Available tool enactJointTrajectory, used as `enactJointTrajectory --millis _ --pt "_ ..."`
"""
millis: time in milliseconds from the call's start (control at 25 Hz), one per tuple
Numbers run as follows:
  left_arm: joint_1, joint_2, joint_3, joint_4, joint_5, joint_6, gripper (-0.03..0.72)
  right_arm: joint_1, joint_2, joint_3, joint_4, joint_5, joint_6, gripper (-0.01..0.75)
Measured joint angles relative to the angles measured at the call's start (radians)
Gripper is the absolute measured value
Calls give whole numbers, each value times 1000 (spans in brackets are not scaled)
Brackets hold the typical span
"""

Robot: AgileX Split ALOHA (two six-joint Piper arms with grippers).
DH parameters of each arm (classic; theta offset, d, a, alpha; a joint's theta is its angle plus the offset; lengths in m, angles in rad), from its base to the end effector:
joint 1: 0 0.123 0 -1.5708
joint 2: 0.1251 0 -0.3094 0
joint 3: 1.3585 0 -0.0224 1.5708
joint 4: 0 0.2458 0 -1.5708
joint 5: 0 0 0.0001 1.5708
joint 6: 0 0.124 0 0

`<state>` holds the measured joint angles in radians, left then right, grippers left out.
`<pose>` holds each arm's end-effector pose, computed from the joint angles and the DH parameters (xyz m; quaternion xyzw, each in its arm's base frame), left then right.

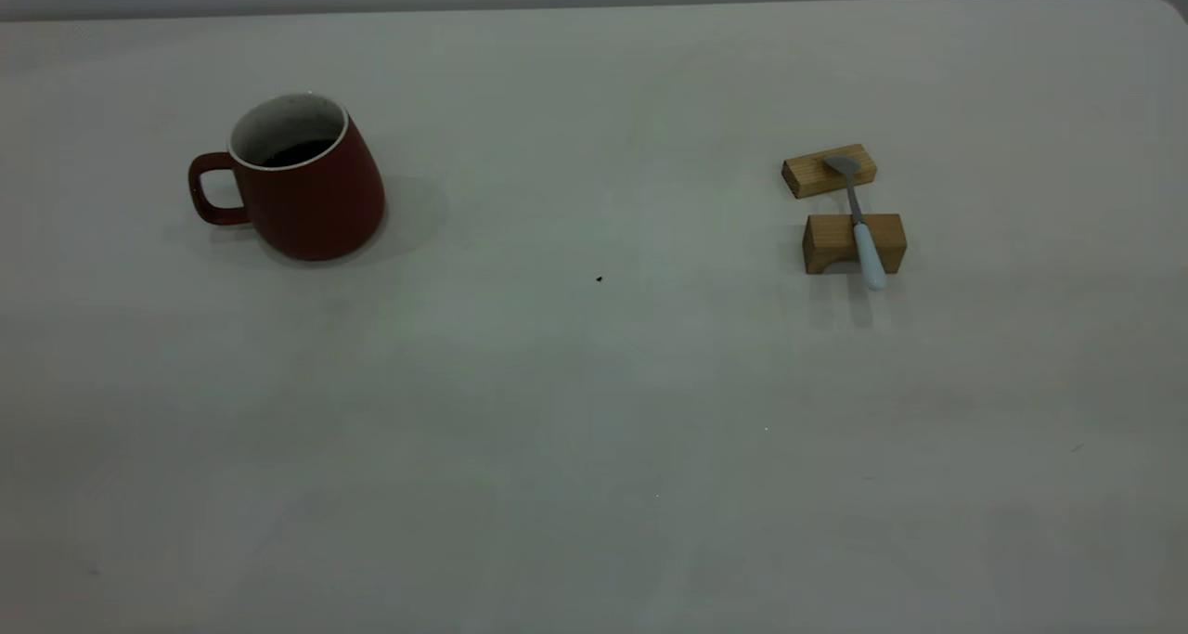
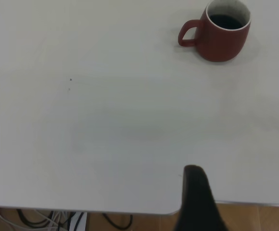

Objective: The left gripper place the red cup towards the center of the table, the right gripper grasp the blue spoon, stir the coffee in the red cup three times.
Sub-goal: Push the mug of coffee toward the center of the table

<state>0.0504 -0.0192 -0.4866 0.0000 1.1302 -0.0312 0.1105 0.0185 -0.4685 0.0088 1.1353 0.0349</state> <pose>-0.0099 -0.0005 0.2481 -0.0355 0.8687 0.0047 0.4941 -0.0042 0.0005 0.2424 -0.0336 0.8834 0.0383 0.4658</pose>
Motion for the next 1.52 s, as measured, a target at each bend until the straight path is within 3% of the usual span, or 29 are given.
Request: enactJointTrajectory --millis 1160,1360,1520 --pt "0 12 -2 0 1 -4 555 0 0 0 1 0 0 237" --pt "0 240 -64 12 0 -42 555 0 0 0 1 0 0 237" --pt "0 505 -77 52 -73 -43 555 0 0 0 1 0 0 237"
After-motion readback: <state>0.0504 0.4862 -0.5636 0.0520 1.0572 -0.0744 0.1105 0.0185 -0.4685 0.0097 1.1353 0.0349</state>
